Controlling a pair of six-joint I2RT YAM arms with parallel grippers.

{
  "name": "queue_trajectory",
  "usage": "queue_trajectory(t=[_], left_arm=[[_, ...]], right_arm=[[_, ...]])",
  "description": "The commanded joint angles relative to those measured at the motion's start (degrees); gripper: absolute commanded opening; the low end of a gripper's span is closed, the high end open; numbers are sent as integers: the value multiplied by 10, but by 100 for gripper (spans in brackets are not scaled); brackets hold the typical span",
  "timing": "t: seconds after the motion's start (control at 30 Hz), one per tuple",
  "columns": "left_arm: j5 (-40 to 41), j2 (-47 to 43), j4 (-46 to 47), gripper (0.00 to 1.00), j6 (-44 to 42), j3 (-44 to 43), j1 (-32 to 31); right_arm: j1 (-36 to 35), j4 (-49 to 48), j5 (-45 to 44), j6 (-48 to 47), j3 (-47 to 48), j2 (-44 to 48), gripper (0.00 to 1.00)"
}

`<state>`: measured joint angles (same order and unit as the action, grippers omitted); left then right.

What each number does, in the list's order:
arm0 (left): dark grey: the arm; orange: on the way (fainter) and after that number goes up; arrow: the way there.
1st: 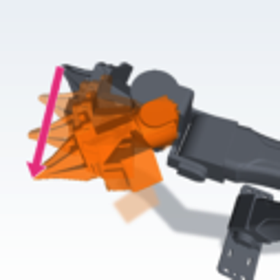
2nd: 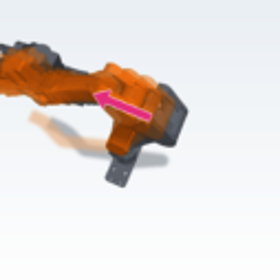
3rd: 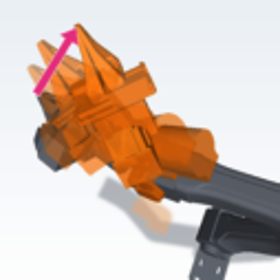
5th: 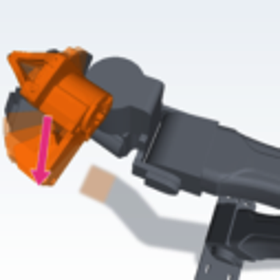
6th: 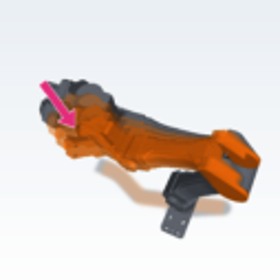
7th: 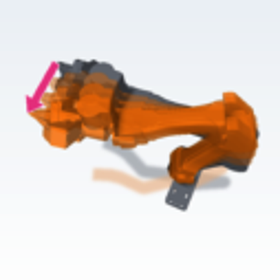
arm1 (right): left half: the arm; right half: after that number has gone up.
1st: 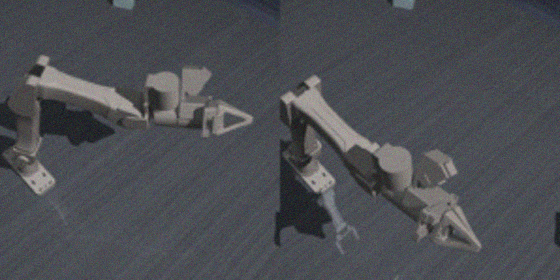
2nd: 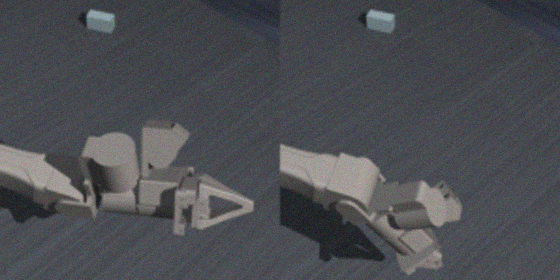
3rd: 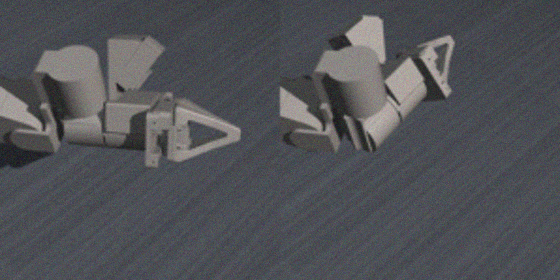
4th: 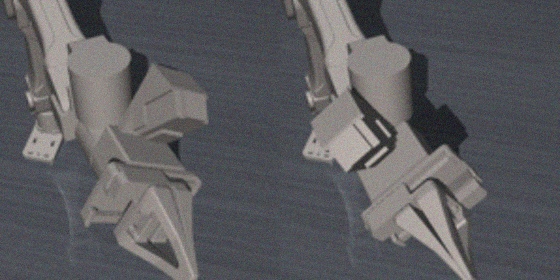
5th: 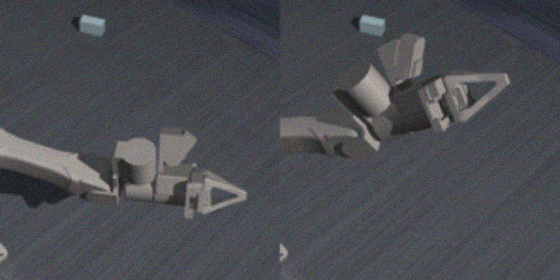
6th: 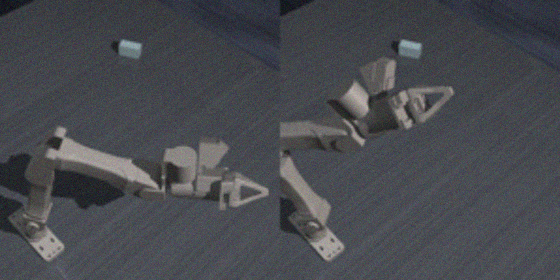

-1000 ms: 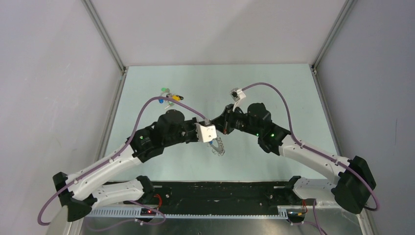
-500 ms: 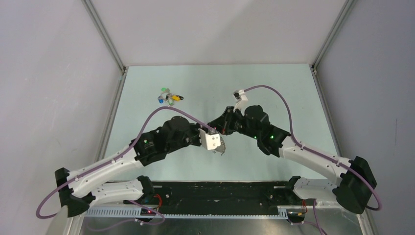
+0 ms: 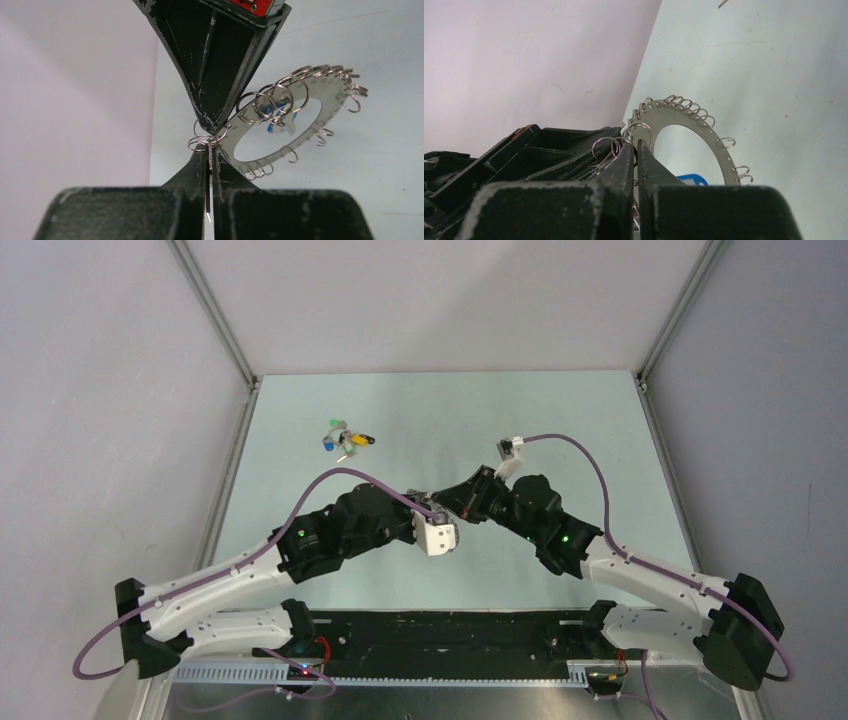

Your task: Remove the keys from the keyring

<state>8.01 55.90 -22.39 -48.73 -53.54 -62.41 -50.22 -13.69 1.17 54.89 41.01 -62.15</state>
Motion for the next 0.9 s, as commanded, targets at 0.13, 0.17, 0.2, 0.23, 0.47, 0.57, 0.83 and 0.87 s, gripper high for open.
queue_trajectory(t=[0.13,0.17,0.2,0.23,0.47,0.57,0.83,0.87], left_arm=[[-66,-25,-58,0,-15,13,-41],[-65,-25,-58,0,-15,13,-41],[-65,-24,-58,0,-15,11,-41],[-65,-25,-58,0,-15,12,-41],[-75,-21,-57,0,-17,12,-42],[-87,-21,-57,0,-19,13,-42],[-96,-19,-57,0,-22,13,-43],[-95,-19,-57,0,-22,13,-44]], right_arm=[[30,-74,-247,85,-22,42,0],[29,-77,-257,88,-28,44,0],[28,-78,-262,98,-35,48,0],[27,-84,-272,102,-40,51,0],[9,-121,-339,153,-74,66,0],[3,-127,-364,176,-81,68,0],[-2,-149,-390,207,-104,69,0],[-2,-148,-387,210,-104,68,0]])
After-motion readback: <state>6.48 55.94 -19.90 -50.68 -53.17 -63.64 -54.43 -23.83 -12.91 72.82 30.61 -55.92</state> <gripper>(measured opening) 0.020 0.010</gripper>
